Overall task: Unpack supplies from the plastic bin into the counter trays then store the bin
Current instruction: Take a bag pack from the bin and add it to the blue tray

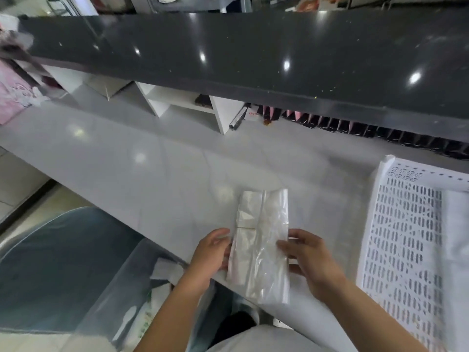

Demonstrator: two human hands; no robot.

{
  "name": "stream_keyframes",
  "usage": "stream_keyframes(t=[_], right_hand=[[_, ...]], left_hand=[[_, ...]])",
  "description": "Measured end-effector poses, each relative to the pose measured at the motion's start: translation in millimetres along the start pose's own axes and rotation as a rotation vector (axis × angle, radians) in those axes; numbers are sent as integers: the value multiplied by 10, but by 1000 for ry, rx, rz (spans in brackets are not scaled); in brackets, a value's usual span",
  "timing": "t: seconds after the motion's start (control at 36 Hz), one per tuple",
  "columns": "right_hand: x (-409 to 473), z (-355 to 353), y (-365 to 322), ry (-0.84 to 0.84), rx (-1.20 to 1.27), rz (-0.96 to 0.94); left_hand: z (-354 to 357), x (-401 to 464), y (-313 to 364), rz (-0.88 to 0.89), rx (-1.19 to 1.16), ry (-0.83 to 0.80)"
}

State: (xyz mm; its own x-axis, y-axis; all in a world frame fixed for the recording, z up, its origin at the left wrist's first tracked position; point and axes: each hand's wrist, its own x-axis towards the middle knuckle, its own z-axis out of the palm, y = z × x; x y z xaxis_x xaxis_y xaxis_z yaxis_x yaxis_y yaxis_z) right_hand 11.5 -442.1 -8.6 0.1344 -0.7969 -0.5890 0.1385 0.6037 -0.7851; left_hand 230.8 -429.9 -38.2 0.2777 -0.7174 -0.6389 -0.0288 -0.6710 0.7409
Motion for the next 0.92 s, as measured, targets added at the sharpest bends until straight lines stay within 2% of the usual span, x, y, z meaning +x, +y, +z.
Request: stream_keyframes(t=[0.08, 0.19, 0.28, 0.47, 0.56, 0.69, 0.78, 0.92], right_hand=[[183, 183, -17, 19, -81, -3], [332, 335, 28, 126, -368, -4], [307, 421, 76, 196, -480, -29], [270, 585, 139, 256, -501, -18], [282, 632, 112, 248, -422, 31], [189, 680, 102, 123, -203, 116], [10, 675, 149, 99, -85, 56], [-443, 513, 282, 195, 122, -118]], left_hand=[[-48, 23, -3, 15, -31, -43], [-115, 35, -8, 13, -83, -90], [-137, 63, 39, 16, -107, -139], [-102, 178, 261, -2, 14, -242], [-124, 236, 310, -32, 18, -299], [-168, 258, 355, -16, 35, -372], [-199, 221, 375, 11, 14, -456], [-93, -15, 411, 140, 3, -683]])
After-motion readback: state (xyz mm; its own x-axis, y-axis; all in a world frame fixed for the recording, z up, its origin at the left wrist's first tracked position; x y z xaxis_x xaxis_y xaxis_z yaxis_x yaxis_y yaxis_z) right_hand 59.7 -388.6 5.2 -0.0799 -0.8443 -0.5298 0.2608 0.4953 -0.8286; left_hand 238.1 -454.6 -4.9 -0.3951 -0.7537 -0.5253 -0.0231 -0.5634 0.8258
